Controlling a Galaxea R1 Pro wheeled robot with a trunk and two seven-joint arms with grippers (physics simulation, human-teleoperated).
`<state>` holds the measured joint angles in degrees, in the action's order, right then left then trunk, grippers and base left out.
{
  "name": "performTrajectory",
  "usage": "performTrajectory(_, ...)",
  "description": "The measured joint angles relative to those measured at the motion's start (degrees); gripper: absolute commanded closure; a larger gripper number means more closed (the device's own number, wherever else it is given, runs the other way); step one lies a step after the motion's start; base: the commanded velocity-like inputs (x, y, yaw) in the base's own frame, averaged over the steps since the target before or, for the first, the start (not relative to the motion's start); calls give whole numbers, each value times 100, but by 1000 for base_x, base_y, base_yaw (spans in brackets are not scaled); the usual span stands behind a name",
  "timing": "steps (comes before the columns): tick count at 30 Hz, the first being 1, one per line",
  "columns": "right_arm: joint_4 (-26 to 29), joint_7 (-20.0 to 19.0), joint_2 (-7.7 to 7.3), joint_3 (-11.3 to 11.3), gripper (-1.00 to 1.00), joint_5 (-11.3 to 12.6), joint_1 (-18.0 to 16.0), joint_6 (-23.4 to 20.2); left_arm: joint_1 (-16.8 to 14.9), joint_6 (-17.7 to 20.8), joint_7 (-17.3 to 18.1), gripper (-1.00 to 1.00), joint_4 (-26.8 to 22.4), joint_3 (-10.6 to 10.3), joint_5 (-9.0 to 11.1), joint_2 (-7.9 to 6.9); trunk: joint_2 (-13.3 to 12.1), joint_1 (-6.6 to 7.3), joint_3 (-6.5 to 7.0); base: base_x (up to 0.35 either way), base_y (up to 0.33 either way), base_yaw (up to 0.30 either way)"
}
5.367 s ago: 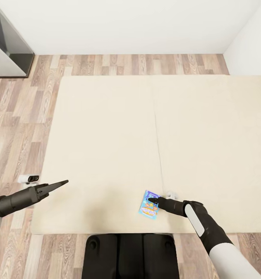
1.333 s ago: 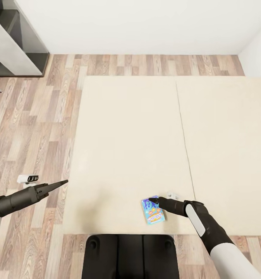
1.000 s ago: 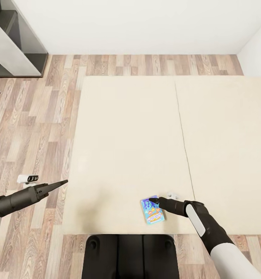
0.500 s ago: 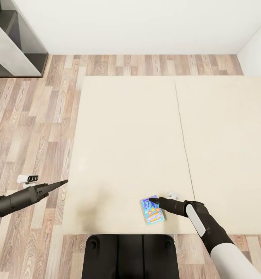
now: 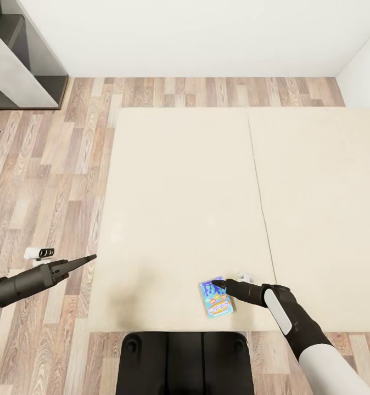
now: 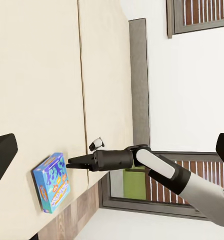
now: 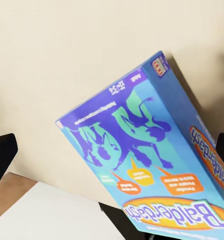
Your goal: Put all the toys in the child's room - the three board games (two on the bed and one on the table), the two jigsaw puzzles on the table, and the tennis ball on the table - inside the toy box on the table in the child's room.
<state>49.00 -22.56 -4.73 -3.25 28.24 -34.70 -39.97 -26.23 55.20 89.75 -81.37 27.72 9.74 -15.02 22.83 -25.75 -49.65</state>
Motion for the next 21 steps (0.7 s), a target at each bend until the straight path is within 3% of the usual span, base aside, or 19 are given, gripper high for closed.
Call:
performTrajectory(8,-8,16,-12,-18,-100,3,0,-66,0,2,0,-100,0,4,0,0,0,0,0,0,0,0)
performTrajectory(13,-31,49,-8,-21,-100,5,0,-408,0,2,0,-100,6,4,-8,0,0,0,0,0,0,0)
performTrajectory(21,-386,80,-3,5,-100,-5,-7,-589,-3,9,0,-100,9,4,-1,0,0,0,0,0,0,0)
